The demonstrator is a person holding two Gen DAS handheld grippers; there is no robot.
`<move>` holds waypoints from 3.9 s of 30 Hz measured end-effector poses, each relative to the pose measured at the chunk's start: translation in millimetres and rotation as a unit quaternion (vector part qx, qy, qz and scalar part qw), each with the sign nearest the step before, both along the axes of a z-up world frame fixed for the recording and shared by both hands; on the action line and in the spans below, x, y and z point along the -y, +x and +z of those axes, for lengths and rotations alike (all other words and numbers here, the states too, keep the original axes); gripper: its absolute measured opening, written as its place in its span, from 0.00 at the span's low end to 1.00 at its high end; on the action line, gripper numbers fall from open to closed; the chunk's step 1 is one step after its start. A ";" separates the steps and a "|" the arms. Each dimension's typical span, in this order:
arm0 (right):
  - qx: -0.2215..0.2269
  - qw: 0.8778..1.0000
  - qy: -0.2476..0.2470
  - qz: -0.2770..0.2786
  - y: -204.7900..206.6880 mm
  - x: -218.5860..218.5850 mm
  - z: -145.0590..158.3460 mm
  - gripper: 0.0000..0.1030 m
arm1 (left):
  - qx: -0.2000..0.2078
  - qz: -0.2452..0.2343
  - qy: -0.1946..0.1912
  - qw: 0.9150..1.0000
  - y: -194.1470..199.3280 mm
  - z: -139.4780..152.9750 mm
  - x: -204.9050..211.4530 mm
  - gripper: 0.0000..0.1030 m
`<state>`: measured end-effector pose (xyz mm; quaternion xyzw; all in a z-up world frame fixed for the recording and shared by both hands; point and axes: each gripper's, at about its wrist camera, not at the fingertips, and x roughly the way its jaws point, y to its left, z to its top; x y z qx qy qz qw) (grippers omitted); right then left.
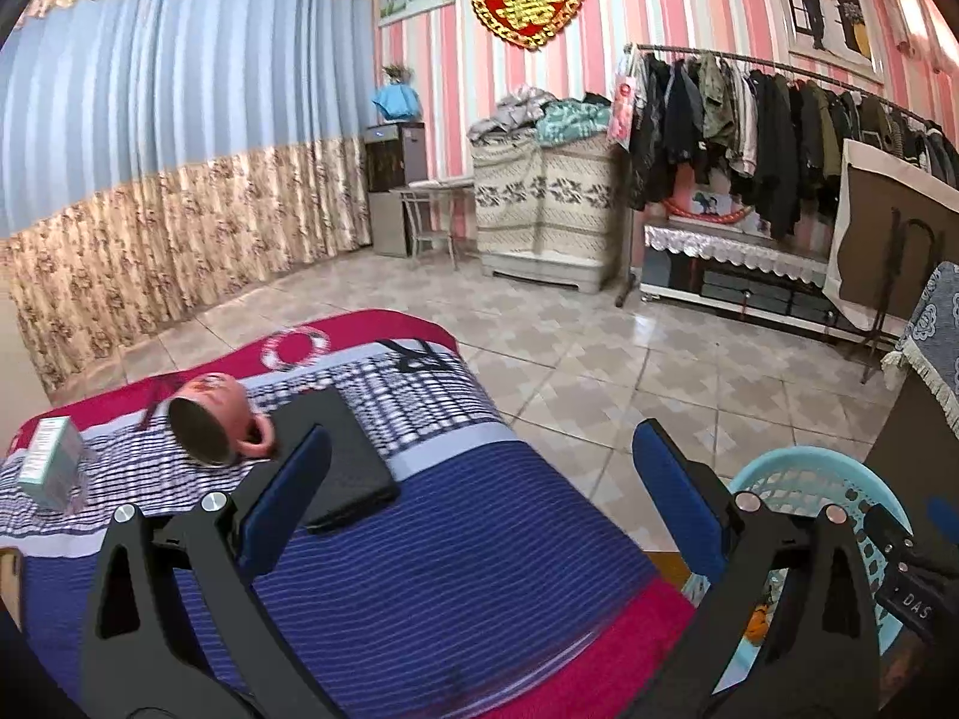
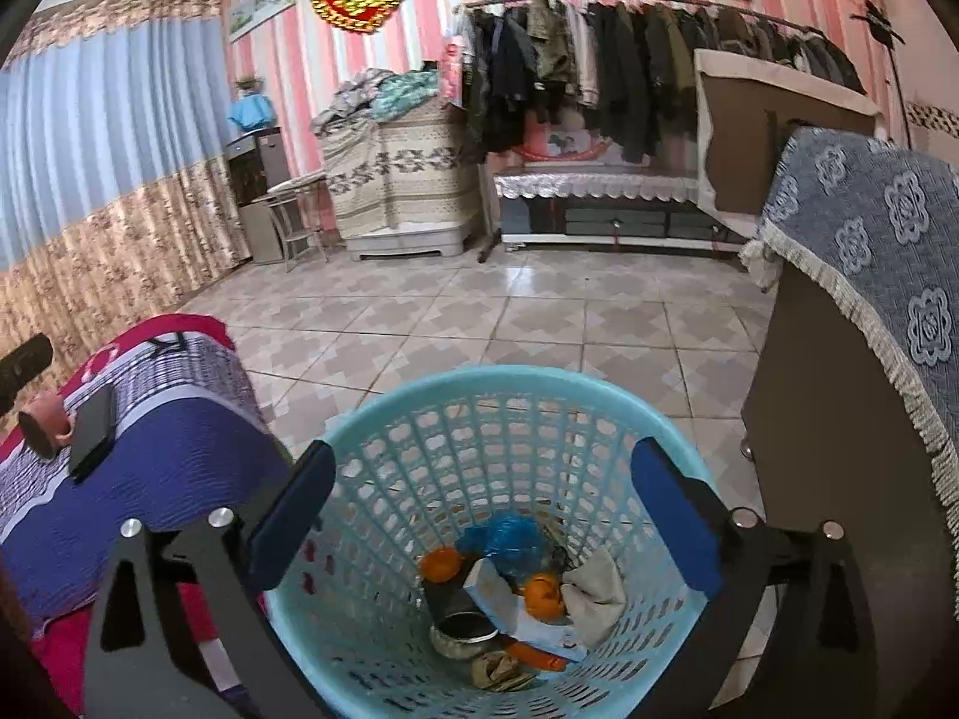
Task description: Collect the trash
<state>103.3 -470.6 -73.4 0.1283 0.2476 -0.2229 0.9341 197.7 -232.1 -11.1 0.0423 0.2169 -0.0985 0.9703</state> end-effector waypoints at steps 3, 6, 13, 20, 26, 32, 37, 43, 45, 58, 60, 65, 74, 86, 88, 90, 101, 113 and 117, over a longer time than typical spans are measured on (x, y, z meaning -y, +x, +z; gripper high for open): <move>0.010 1.000 0.000 0.023 -2.2 -15.2 9.3 0.95 | 0.017 0.012 0.001 1.000 -22.0 8.6 -19.4 0.95; 0.020 0.999 0.004 0.046 -3.8 -34.7 17.9 0.96 | 0.028 0.028 0.003 0.999 -38.4 13.2 -37.9 0.95; 0.045 0.993 -0.008 0.108 -11.8 -92.1 31.7 0.96 | 0.012 0.072 0.010 0.997 -78.3 6.5 -96.3 0.95; 0.048 0.984 -0.036 0.167 -27.6 -153.4 33.5 0.96 | 0.000 0.109 0.007 0.994 -120.6 0.3 -156.4 0.95; 0.037 0.976 -0.065 0.203 -52.1 -195.9 30.7 0.96 | 0.010 0.123 0.016 0.992 -163.1 -4.2 -188.6 0.95; 0.033 0.968 -0.089 0.233 -78.9 -224.7 30.2 0.96 | 0.011 0.122 0.010 0.992 -188.1 -1.1 -206.9 0.95; 0.035 0.963 -0.086 0.252 -91.8 -233.2 28.4 0.96 | 0.015 0.126 -0.016 0.992 -197.4 2.2 -218.6 0.95; 0.041 0.964 -0.090 0.247 -97.3 -232.9 30.5 0.96 | 0.005 0.127 -0.028 0.991 -192.9 -8.2 -223.7 0.95; 0.042 0.964 -0.090 0.249 -97.7 -233.5 30.3 0.96 | 0.004 0.126 -0.024 0.992 -191.8 -11.5 -222.6 0.95; 0.068 0.961 -0.083 0.256 -99.8 -231.9 34.1 0.96 | 0.012 0.112 -0.019 0.993 -192.8 -21.1 -215.5 0.95; 0.068 0.960 -0.084 0.258 -98.9 -234.7 34.4 0.96 | 0.013 0.111 -0.019 0.994 -193.5 -20.2 -214.5 0.95; 0.068 0.959 -0.086 0.260 -97.7 -234.6 34.5 0.96 | 0.021 0.114 -0.019 0.993 -195.8 -18.7 -214.8 0.95; 0.070 0.961 -0.080 0.256 -98.1 -232.6 35.0 0.96 | 0.032 0.112 -0.018 0.993 -198.0 -15.6 -218.2 0.95; 0.071 0.961 -0.082 0.256 -97.4 -234.2 35.6 0.96 | 0.030 0.109 -0.022 0.993 -199.3 -13.5 -220.2 0.95; 0.071 0.961 -0.081 0.256 -96.9 -234.5 35.5 0.96 | 0.028 0.110 -0.025 0.993 -199.3 -12.8 -221.3 0.95; 0.070 0.961 -0.081 0.256 -97.1 -234.6 35.2 0.96 | 0.029 0.109 -0.025 0.993 -199.9 -12.7 -221.7 0.95; 0.071 0.961 -0.082 0.256 -97.1 -235.7 35.4 0.96 | 0.030 0.109 -0.023 0.993 -199.9 -12.5 -220.2 0.95; 0.072 0.961 -0.082 0.256 -96.5 -236.0 35.3 0.96 | 0.031 0.110 -0.021 0.993 -198.8 -11.7 -221.2 0.95; 0.071 0.960 -0.082 0.256 -95.5 -237.1 35.1 0.96 | 0.032 0.109 -0.021 0.993 -198.2 -10.6 -221.6 0.95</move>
